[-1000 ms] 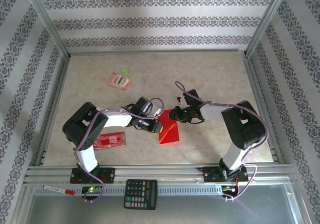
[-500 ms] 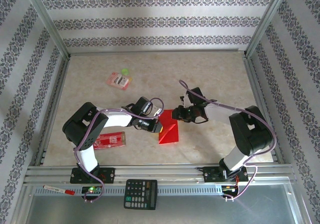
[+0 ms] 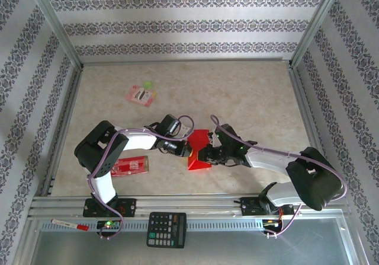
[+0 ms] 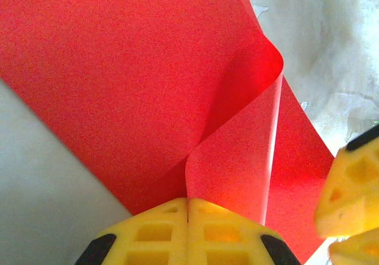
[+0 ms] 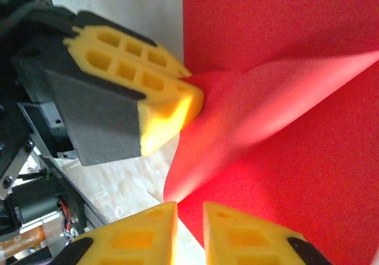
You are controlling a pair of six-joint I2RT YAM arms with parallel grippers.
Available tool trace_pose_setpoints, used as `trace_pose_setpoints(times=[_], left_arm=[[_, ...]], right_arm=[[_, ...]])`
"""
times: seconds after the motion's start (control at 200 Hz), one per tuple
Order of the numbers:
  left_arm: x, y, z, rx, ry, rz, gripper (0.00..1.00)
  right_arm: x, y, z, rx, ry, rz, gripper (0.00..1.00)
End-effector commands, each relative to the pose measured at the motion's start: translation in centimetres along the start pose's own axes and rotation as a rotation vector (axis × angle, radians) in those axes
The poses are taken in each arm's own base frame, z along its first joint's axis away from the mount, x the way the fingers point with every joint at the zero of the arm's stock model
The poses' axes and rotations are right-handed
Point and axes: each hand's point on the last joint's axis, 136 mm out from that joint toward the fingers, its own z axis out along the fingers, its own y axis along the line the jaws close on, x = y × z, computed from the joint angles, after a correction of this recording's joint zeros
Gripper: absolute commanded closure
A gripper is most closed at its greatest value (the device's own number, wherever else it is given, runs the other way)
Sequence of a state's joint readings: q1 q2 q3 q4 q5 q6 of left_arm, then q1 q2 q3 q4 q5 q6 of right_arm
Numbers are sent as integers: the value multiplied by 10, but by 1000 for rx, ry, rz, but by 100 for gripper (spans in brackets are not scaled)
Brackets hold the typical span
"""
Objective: Fold a paper plane with a square sheet of paper (pick it up from the middle)
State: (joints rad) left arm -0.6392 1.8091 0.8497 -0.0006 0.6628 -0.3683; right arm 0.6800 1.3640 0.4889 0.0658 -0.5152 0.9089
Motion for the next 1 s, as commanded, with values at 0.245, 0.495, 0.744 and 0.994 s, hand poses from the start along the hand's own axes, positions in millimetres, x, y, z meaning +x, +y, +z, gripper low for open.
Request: trace_pose_setpoints(times=[0.245,0.495,0.744,0.994], left_arm=[[33,48,11,-164,106,-102,100],[33,47,11,-162,108,-98,100],[32,48,12,-162,108,-99,100],[28,46,12,-159,101,-99,100]], right_arm=[[8,25,30,-66,-28,1,84],[11,16,39,-39,-13,4,84],[15,5,42,-11,-6,11,84],[18,-3,44,8,-1,12,84]])
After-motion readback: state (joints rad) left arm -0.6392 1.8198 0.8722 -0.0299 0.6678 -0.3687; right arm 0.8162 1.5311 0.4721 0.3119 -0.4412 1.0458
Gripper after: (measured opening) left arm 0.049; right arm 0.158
